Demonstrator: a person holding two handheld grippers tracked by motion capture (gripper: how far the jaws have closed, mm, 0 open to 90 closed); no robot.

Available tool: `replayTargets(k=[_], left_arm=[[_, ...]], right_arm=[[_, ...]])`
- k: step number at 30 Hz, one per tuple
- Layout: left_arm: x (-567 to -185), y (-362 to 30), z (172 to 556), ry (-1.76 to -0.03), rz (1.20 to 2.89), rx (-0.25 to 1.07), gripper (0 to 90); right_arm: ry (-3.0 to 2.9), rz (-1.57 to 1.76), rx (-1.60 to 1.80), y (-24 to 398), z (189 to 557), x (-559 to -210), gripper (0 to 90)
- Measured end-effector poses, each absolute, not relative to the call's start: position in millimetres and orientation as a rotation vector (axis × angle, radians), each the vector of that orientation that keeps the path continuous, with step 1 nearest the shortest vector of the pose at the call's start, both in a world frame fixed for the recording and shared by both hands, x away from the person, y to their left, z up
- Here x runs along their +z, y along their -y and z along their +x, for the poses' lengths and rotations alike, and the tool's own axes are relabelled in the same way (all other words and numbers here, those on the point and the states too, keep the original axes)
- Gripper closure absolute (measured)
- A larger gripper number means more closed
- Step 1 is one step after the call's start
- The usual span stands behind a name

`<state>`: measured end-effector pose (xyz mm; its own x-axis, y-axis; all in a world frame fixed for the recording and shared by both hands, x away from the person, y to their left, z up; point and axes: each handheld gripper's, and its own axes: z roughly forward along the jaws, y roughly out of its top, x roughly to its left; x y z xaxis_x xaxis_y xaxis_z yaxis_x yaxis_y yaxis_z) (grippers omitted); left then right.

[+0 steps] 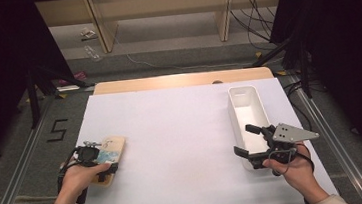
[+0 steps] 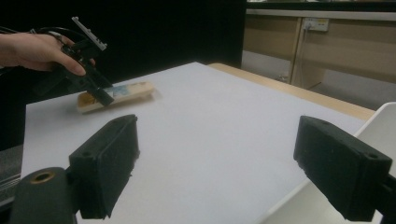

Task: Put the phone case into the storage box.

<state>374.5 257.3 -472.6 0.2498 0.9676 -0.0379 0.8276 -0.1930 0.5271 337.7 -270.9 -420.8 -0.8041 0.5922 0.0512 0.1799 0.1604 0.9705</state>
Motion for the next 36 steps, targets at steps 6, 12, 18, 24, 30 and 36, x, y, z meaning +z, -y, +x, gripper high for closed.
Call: replayTargets(k=[6,12,18,24,30,36], left_arm=[[-467,-254,373,-1.605,2.056,0.469,11.6],[-461,-252,371,-1.578,2.030,0.513,11.7],[-458,-248,369,-1.537,2.049,0.519,11.6],[-453,-246,368,-1.529,2.016,0.545,11.7],[-450,-241,367,-1.503,1.992,0.563,11.7],[-448,-238,365,-1.485,1.988,0.576,11.7]], right_arm=[[-2.104,0.737,1.682,271,338,-421,14.9],[-2.101,0.741,1.685,271,338,-421,14.9],[-2.101,0.739,1.685,271,338,-421,14.9],[-2.100,0.743,1.689,271,338,-421,14.9],[-2.101,0.743,1.685,271,338,-421,14.9],[-2.096,0.750,1.693,271,338,-421,14.9]])
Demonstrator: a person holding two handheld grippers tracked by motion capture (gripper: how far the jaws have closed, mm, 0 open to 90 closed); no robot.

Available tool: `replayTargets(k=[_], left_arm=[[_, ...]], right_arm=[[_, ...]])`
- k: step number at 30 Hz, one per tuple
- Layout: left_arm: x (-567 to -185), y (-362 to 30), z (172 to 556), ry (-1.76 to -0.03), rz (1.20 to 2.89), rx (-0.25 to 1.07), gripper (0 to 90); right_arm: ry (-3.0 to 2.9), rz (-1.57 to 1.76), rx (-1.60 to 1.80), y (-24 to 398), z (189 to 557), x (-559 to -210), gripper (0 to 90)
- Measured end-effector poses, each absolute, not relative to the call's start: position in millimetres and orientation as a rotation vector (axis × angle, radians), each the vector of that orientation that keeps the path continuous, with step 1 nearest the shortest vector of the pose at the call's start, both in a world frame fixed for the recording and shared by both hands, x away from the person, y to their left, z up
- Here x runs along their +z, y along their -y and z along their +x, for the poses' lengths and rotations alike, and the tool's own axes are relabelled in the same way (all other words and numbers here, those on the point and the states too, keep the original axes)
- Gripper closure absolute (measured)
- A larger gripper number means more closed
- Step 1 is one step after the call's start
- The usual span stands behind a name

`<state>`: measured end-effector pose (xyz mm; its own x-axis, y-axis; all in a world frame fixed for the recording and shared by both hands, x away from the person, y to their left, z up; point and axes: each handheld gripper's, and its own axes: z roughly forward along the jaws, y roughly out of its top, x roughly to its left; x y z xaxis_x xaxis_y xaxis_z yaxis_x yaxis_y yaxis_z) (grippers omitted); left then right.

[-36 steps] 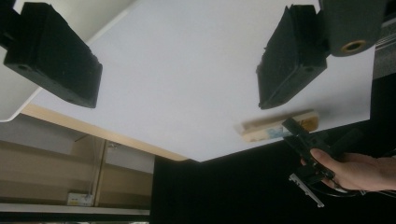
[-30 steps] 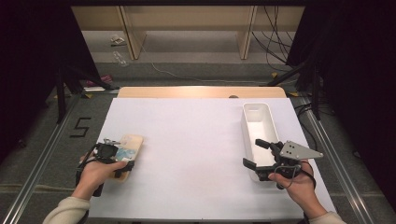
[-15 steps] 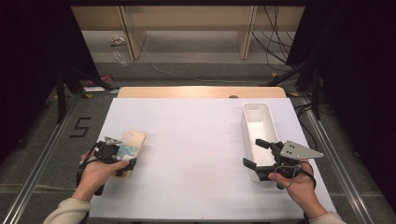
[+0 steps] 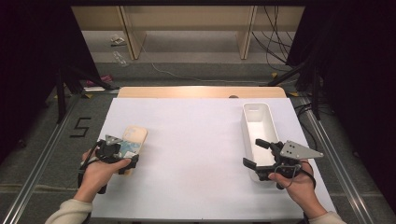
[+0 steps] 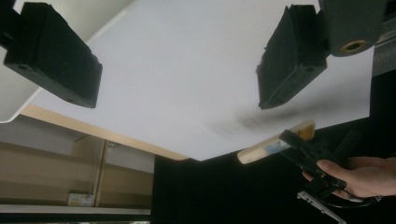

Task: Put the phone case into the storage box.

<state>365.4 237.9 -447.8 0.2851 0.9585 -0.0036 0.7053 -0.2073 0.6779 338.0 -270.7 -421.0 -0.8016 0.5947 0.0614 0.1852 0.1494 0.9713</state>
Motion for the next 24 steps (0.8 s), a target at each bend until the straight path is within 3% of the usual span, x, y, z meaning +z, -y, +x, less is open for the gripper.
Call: replayTargets(k=[24], left_arm=[[-432,-216,357,-1.371,1.943,0.632,11.8]], right_arm=[[-2.082,0.772,1.699,271,338,-420,14.8]])
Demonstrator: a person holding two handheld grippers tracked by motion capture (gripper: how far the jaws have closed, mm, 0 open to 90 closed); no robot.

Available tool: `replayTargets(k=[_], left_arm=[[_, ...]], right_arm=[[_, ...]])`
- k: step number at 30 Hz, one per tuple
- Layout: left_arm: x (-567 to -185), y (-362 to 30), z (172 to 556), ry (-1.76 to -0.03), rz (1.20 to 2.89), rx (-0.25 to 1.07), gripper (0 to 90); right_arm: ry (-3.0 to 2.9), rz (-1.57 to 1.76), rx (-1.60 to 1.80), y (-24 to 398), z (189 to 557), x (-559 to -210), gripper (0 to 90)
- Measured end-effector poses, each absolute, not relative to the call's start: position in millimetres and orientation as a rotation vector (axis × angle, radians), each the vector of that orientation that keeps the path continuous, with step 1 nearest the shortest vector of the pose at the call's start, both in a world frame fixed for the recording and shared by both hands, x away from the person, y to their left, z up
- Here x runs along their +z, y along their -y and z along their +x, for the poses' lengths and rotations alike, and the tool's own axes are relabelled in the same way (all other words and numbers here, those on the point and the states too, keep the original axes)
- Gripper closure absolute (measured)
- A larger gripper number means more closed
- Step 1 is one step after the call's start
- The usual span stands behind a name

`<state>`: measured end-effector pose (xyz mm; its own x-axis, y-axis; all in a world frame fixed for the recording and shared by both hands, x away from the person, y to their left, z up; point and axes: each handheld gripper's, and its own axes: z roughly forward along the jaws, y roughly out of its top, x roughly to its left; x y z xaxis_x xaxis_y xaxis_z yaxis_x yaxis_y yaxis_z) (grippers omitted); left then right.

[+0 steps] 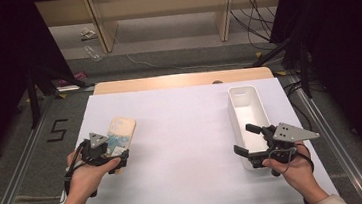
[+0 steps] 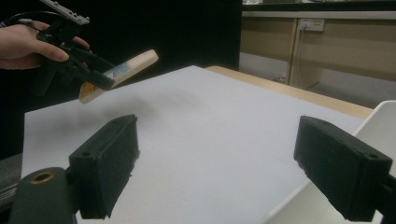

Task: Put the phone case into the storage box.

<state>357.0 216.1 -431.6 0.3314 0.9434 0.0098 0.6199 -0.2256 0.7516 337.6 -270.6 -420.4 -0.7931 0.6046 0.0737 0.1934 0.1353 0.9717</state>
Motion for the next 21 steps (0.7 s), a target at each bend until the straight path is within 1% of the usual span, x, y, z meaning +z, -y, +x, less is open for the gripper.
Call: replayTargets(k=[21], left_arm=[[-428.8,-206.1,354.7,-1.288,1.938,0.642,11.7]], right_arm=[[-2.067,0.776,1.702,270.1,337.8,-420.4,14.7]])
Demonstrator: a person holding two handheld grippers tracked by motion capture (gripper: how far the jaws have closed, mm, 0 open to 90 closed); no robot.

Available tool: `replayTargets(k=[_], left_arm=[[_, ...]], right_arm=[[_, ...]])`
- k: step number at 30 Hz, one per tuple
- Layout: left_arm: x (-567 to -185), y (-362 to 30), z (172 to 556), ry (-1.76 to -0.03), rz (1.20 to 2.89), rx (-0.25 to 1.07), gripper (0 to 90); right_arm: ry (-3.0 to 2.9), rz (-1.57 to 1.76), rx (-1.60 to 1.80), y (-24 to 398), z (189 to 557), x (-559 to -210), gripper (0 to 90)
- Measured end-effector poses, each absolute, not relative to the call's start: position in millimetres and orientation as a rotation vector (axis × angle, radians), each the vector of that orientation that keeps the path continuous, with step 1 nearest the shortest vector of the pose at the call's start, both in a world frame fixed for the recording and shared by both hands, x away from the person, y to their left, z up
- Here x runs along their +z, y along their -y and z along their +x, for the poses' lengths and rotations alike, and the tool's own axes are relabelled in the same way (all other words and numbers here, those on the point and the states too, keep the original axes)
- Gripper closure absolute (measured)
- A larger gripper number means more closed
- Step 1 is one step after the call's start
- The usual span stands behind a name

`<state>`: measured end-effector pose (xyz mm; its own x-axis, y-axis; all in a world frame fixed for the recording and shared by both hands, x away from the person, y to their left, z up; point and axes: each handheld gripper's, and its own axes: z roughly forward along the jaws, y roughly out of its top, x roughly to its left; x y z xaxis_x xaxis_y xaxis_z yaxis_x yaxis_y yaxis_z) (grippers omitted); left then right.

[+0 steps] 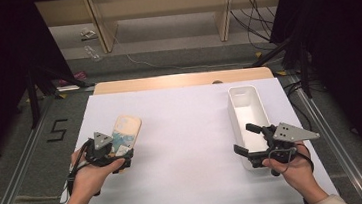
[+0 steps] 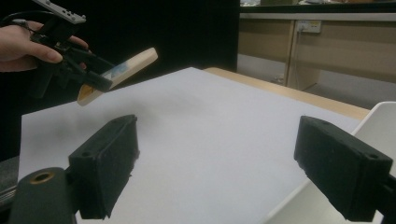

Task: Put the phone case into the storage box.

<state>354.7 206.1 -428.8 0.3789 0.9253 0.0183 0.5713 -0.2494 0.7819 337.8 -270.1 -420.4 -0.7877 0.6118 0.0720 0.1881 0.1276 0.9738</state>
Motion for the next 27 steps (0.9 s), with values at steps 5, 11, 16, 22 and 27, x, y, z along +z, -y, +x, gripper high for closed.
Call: replayTargets(k=[5,11,16,22,27], left_arm=[[-429,-204,354,-1.262,1.934,0.654,11.7],[-426,-203,354,-1.238,1.914,0.674,11.7],[-426,-201,353,-1.217,1.908,0.682,11.7],[-424,-198,353,-1.197,1.899,0.692,11.7],[-423,-196,352,-1.176,1.895,0.698,11.7]], right_arm=[[-2.063,0.778,1.703,270,338,-420,14.7],[-2.058,0.780,1.701,269,338,-420,14.1],[-2.061,0.783,1.698,268,337,-420,14.1],[-2.060,0.782,1.701,266,337,-419,14.1],[-2.060,0.781,1.710,264,337,-419,14.0]])
